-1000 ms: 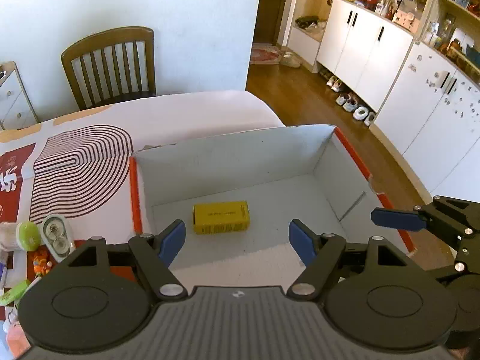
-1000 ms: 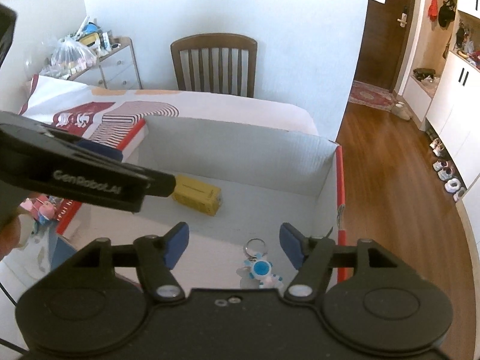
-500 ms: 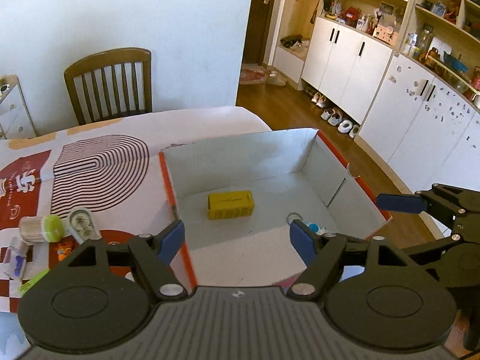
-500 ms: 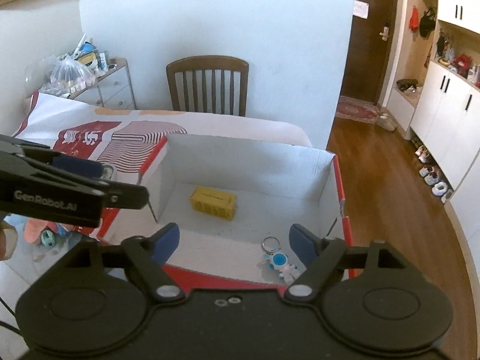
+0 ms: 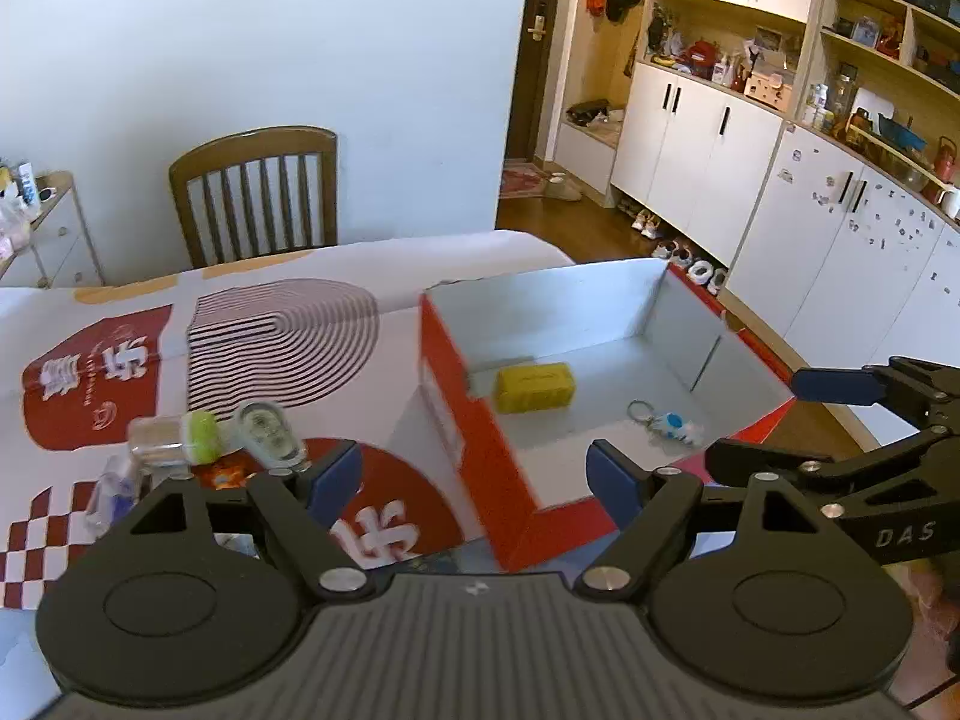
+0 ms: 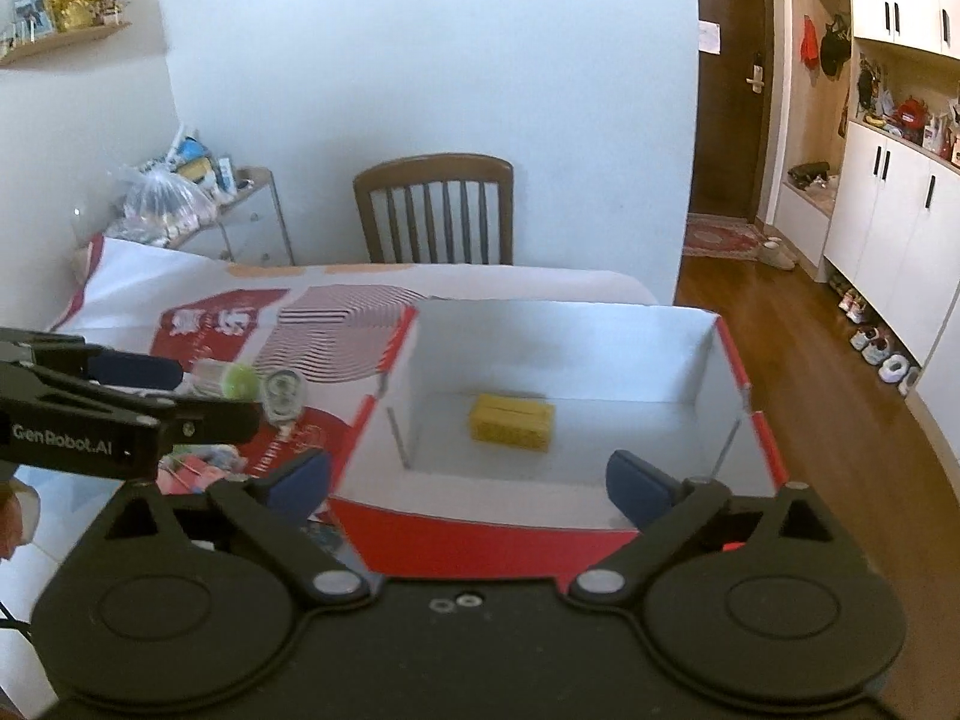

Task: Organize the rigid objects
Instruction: 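Withdraw both tools from the shoebox back toward the pile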

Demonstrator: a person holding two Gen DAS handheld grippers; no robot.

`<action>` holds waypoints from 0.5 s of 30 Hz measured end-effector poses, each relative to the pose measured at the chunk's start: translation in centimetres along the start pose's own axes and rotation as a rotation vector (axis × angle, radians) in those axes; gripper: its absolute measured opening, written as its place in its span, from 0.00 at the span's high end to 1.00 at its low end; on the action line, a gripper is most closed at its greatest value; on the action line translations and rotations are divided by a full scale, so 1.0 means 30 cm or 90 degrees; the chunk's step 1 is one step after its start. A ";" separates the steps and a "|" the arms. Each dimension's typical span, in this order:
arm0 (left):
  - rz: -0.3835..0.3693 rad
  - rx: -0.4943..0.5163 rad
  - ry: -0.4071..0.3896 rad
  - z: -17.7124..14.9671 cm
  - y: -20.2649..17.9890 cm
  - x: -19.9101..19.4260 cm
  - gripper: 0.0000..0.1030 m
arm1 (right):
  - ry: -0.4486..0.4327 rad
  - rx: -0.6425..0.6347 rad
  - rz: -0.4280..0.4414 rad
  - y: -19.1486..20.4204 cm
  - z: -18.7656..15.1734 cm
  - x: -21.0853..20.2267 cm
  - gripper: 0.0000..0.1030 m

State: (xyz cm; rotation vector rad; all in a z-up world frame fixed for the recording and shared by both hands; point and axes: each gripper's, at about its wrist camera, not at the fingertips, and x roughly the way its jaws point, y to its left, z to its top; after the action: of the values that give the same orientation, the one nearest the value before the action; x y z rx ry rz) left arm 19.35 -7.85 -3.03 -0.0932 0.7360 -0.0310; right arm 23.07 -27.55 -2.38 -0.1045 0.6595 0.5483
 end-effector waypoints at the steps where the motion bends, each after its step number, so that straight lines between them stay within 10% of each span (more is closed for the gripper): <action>1: -0.003 -0.002 0.000 -0.007 0.018 -0.007 0.20 | -0.001 0.001 0.000 0.014 -0.002 0.000 0.03; 15: -0.008 -0.019 -0.012 -0.104 0.240 -0.074 0.05 | 0.000 0.005 0.036 0.235 -0.039 0.030 0.00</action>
State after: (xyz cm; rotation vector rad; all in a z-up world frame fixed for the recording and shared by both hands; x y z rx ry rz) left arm 15.59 -0.77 -4.54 -0.1263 0.7177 -0.0314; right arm 19.37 -21.44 -3.29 -0.0788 0.6660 0.6010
